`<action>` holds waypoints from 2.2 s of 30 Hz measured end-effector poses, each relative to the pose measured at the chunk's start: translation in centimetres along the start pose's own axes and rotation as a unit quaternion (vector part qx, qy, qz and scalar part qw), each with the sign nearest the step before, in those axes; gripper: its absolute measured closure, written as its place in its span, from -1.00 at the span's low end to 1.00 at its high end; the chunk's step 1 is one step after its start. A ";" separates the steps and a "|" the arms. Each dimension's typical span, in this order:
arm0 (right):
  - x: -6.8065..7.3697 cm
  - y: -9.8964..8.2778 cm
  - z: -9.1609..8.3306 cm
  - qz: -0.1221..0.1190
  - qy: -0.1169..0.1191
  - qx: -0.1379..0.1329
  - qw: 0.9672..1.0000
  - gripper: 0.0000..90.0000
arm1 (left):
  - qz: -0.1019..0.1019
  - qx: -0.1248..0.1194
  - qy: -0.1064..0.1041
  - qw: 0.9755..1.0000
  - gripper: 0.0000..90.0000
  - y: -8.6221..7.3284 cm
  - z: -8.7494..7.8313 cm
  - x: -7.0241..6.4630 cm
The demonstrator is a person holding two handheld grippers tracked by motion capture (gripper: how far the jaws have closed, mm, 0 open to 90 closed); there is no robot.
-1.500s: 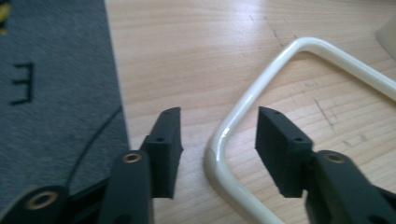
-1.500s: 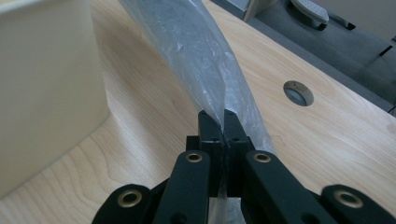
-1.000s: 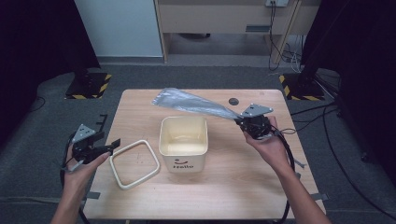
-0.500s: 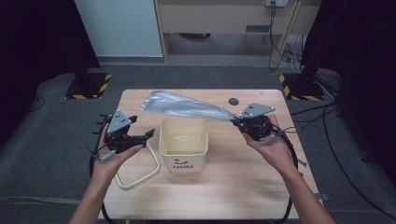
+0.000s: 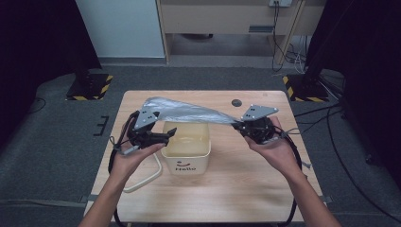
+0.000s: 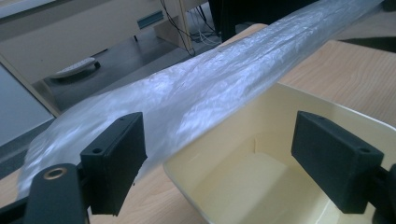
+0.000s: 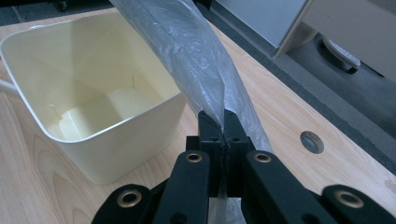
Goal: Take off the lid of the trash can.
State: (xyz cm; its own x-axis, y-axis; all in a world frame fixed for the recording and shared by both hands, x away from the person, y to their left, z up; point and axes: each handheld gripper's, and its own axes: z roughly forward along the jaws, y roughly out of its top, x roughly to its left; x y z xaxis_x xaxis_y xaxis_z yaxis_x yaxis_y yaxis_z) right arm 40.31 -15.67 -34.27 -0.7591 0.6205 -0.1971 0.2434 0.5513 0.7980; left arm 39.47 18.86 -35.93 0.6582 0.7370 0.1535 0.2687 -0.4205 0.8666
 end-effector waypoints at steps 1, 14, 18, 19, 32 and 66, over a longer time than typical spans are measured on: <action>0.1 0.1 0.0 -0.002 0.001 0.000 1.000 1.00 | 0.004 0.004 0.000 1.000 -0.63 0.1 0.3 0.0; 0.3 0.8 -0.7 0.002 0.015 -0.013 1.000 1.00 | 0.021 0.054 -0.006 0.998 -0.37 0.7 3.7 -0.4; 0.4 0.9 -0.8 0.004 0.016 -0.016 1.000 1.00 | 0.030 0.041 -0.008 0.999 0.05 1.1 4.0 -0.7; 0.4 0.9 -0.8 0.004 0.017 -0.016 1.000 1.00 | 0.023 0.036 -0.009 0.999 0.18 1.3 4.0 -0.8; 0.8 1.1 -0.8 0.003 0.018 -0.036 0.999 1.00 | -0.006 -0.019 -0.041 0.999 0.95 2.9 4.5 -1.2; 1.3 1.0 -0.5 -0.015 0.005 -0.060 0.998 1.00 | 0.023 0.024 -0.070 0.997 0.57 2.9 6.8 -3.9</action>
State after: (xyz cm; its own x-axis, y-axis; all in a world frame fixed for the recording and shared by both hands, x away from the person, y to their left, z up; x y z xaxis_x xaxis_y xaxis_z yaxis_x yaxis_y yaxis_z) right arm 39.30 -14.60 -33.42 -0.7709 0.5989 -0.2169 0.1473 0.4988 0.8541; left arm 42.47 11.16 -37.29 0.7614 0.6367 0.1220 0.2674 -0.4799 0.8356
